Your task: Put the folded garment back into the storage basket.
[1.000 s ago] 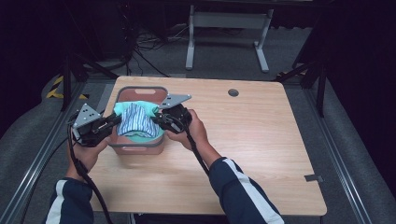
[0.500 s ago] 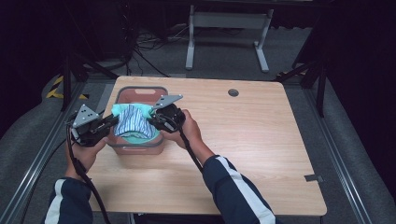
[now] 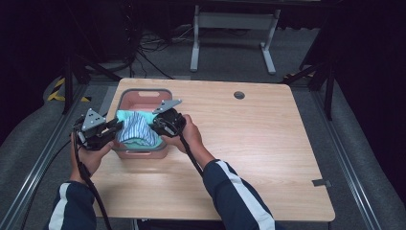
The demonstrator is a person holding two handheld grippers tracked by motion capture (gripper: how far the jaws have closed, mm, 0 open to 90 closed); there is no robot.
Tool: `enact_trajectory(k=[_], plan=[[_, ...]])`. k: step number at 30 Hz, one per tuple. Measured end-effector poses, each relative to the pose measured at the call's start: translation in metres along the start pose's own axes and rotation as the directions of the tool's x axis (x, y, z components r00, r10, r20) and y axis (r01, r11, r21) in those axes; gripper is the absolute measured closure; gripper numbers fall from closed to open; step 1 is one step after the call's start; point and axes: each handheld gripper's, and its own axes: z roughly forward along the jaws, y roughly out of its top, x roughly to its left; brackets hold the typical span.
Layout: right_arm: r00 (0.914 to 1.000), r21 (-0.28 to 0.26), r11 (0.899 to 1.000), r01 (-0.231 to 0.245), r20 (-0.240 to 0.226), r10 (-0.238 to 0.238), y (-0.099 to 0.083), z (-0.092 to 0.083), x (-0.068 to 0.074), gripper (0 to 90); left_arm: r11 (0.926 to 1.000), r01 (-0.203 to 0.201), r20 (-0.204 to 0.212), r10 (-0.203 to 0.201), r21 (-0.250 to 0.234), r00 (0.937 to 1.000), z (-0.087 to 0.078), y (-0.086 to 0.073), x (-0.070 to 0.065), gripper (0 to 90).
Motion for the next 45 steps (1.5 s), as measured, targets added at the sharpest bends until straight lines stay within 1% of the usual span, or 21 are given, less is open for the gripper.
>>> enact_trajectory(k=[2, 4, 7, 11, 13, 15, 17, 20, 23, 24, 26, 28, 31, 34, 36, 40, 41, 42, 43, 44, 45], plan=[[1.0, -0.007, 1.0, -0.008, 0.0, 0.008, -0.001, 0.0, 0.0, 72.6, 0.9998, -0.019, -0.017, 0.019, -0.004, 0.9997, -0.001, 0.002, -0.003, 73.5], [1.0, -0.009, 1.0, -0.01, 0.002, 0.01, -0.001, -0.001, 0.0, 72.2, 0.9991, -0.042, -0.034, 0.042, -0.002, 0.9985, -0.001, 0.004, -0.006, 71.9], [1.0, -0.01, 1.0, -0.004, 0.005, 0.004, -0.001, -0.004, 0.0, 71.5, 0.9984, -0.056, -0.024, 0.056, 0.011, 0.9981, 0.0, 0.005, -0.012, 71.0], [1.0, -0.007, 1.0, 0.0, 0.007, 0.0, -0.002, -0.006, 0.0, 69.3, 0.9981, -0.062, -0.019, 0.062, 0.006, 0.9979, 0.0, 0.006, -0.014, 69.8], [1.0, -0.007, 1.0, 0.002, 0.009, -0.002, -0.003, -0.007, 0.0, 68.8, 0.9979, -0.065, -0.021, 0.065, 0.008, 0.9977, 0.0, 0.006, -0.015, 67.9], [0.9999, -0.004, 1.0, 0.004, 0.011, -0.004, -0.004, -0.009, 0.0, 67.6, 0.9977, -0.068, -0.015, 0.068, 0.009, 0.9976, 0.0, 0.007, -0.017, 66.6], [0.9999, -0.004, 1.0, 0.009, 0.014, -0.009, -0.005, -0.013, 0.0, 66.6, 0.9974, -0.072, -0.012, 0.072, 0.007, 0.9973, -0.001, 0.008, -0.02, 64.2], [0.9994, 0.014, 1.0, 0.021, 0.029, -0.021, -0.006, -0.017, 0.0, 63.4, 0.9974, -0.071, -0.003, 0.071, -0.003, 0.9974, -0.002, 0.009, -0.024, 61.4], [0.9984, 0.017, 0.999, 0.034, 0.044, -0.035, -0.008, -0.026, -0.001, 59.6, 0.9964, -0.083, 0.004, 0.084, -0.011, 0.9965, -0.003, 0.012, -0.031, 56.4], [0.9984, 0.017, 0.999, 0.034, 0.044, -0.035, -0.008, -0.026, -0.001, 59.6, 0.9964, -0.083, 0.004, 0.084, -0.011, 0.9965, -0.003, 0.012, -0.031, 54.9], [0.9974, 0.018, 0.999, 0.042, 0.057, -0.043, -0.01, -0.034, -0.002, 57.6, 0.9953, -0.096, 0.024, 0.096, -0.017, 0.9951, -0.004, 0.014, -0.038, 54.3], [0.997, 0.02, 0.999, 0.043, 0.063, -0.045, -0.012, -0.04, -0.003, 56.3, 0.9935, -0.112, 0.024, 0.112, -0.022, 0.9934, -0.004, 0.016, -0.043, 51.8], [0.9948, 0.025, 0.998, 0.057, 0.083, -0.059, -0.016, -0.05, -0.006, 54.5, 0.9917, -0.125, 0.052, 0.127, -0.028, 0.9906, -0.004, 0.019, -0.054, 50.1], [0.9917, 0.037, 0.997, 0.075, 0.102, -0.078, -0.02, -0.06, -0.008, 53.2, 0.9859, -0.165, 0.068, 0.167, -0.027, 0.9837, -0.004, 0.023, -0.066, 47.9], [0.9898, 0.043, 0.995, 0.086, 0.111, -0.09, -0.023, -0.066, -0.009, 52.0, 0.9845, -0.171, 0.082, 0.174, -0.038, 0.9813, -0.004, 0.024, -0.073, 46.3], [0.9867, 0.058, 0.994, 0.097, 0.125, -0.103, -0.031, -0.075, -0.011, 50.2, 0.9815, -0.187, 0.111, 0.19, -0.044, 0.9755, -0.002, 0.026, -0.084, 42.9], [0.986, 0.059, 0.993, 0.099, 0.129, -0.106, -0.033, -0.077, -0.012, 49.6, 0.9806, -0.19, 0.127, 0.195, -0.049, 0.9726, -0.001, 0.027, -0.088, 42.1], [0.986, 0.059, 0.993, 0.099, 0.129, -0.106, -0.033, -0.077, -0.012, 49.6, 0.9806, -0.19, 0.127, 0.195, -0.049, 0.9726, -0.001, 0.027, -0.088, 40.8], [0.9867, 0.053, 0.994, 0.093, 0.129, -0.099, -0.038, -0.084, -0.014, 48.3, 0.9789, -0.198, 0.132, 0.203, -0.052, 0.9702, -0.001, 0.027, -0.091, 40.0], [0.9858, 0.052, 0.994, 0.094, 0.135, -0.1, -0.04, -0.086, -0.014, 47.8, 0.9775, -0.204, 0.136, 0.21, -0.052, 0.9682, -0.001, 0.028, -0.095, 39.4], [0.9853, 0.051, 0.994, 0.093, 0.139, -0.099, -0.041, -0.088, -0.015, 47.7, 0.9775, -0.204, 0.136, 0.21, -0.052, 0.9682, -0.001, 0.028, -0.095, 38.9]])
